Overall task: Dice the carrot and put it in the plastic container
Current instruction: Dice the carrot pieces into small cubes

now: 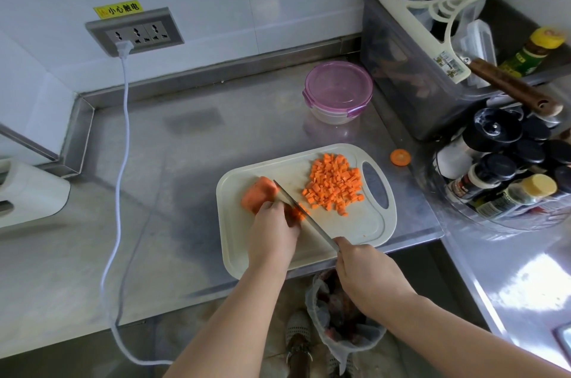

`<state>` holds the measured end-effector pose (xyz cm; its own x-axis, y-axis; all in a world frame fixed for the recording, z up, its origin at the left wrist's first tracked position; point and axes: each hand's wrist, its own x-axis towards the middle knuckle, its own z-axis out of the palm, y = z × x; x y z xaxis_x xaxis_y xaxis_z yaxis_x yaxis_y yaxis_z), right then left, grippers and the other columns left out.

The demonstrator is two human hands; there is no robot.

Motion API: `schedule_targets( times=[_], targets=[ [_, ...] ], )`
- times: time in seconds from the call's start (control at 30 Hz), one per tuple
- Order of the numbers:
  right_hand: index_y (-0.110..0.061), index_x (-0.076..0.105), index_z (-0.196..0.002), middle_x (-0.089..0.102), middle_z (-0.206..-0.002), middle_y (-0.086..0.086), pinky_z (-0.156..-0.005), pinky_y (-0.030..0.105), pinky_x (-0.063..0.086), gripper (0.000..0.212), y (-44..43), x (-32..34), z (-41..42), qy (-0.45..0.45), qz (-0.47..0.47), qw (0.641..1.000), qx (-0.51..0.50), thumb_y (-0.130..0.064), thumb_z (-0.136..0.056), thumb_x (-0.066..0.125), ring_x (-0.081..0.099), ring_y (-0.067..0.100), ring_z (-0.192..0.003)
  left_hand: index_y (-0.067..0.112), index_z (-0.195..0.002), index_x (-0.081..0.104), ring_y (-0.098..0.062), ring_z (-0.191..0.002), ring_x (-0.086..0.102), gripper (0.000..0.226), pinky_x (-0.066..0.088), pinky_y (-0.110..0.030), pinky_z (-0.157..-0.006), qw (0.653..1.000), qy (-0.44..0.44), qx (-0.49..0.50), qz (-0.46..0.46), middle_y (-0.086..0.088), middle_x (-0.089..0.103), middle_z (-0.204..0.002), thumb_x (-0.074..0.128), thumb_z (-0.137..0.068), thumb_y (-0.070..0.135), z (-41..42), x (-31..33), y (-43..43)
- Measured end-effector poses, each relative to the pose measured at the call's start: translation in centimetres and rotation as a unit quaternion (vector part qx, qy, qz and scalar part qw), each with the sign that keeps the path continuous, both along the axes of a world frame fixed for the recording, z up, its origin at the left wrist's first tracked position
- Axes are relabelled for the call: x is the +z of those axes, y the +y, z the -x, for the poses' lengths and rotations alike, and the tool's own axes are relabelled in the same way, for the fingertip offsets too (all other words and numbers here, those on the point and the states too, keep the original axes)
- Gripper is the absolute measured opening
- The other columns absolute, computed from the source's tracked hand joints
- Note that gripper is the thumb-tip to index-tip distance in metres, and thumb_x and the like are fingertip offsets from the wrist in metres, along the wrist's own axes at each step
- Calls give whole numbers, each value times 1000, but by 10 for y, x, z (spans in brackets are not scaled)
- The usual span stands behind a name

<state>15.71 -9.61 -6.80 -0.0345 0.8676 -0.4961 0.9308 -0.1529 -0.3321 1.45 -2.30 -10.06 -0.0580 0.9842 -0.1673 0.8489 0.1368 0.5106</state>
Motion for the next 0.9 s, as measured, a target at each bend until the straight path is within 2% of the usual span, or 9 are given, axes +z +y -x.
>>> schedule_targets(
  times=[0.1, 0.43, 0.57, 0.67, 0.8, 0.9],
  targets=[
    [-20, 41, -133, 65, -105, 4, -79, 40, 57, 35, 2, -2, 1, -2, 20, 1000, -4, -15, -99, 36, 65, 25, -91, 14, -108, 64, -20, -95, 62, 24, 50, -29, -79, 1000, 0, -6, 4, 0, 60, -108, 64, -86, 23, 0, 1, 0],
    [-16, 47, -128, 63, -106, 3, -79, 37, 58, 29, 8, -6, -4, 12, 33, 999, 1, -17, -100, 40, 64, 20, -90, 19, -111, 62, -16, -93, 62, 26, 52, -27, -78, 1000, -3, -20, 18, 3, 58, -109, 65, -87, 29, -1, 2, 1],
    [-18, 51, -123, 65, -101, 3, -80, 39, 56, 29, 13, -5, -16, 44, 1, 997, -58, -25, -101, 33, 64, 23, -89, 17, -110, 63, -16, -94, 61, 27, 48, -25, -74, 1000, -3, -19, 17, 3, 59, -108, 66, -86, 29, -5, 0, 9],
    [-20, 53, -109, 60, -86, 0, -71, 35, 52, 24, 18, -1, -25, 57, -23, 997, -55, -26, -101, 31, 61, 22, -80, 15, -109, 64, -18, -97, 60, 26, 47, -27, -77, 1000, -9, -29, 4, 1, 59, -106, 66, -86, 27, -11, -2, 19],
    [-20, 47, -88, 47, -64, -2, -50, 28, 36, 19, 28, 4, -38, 70, -63, 993, -73, -23, -101, 33, 47, 18, -56, 15, -120, 62, -20, -103, 61, 33, 46, -30, -88, 998, -14, -59, -9, -3, 65, -112, 64, -87, 17, -19, -3, 37],
    [-19, 48, -91, 45, -61, -1, -46, 27, 28, 18, 33, 6, -48, 52, -76, 993, -68, -23, -101, 33, 42, 18, -53, 15, -120, 62, -22, -100, 64, 35, 47, -35, -90, 998, -28, -52, -15, -6, 69, -108, 65, -86, 12, -18, 1, 44]
  ],
)
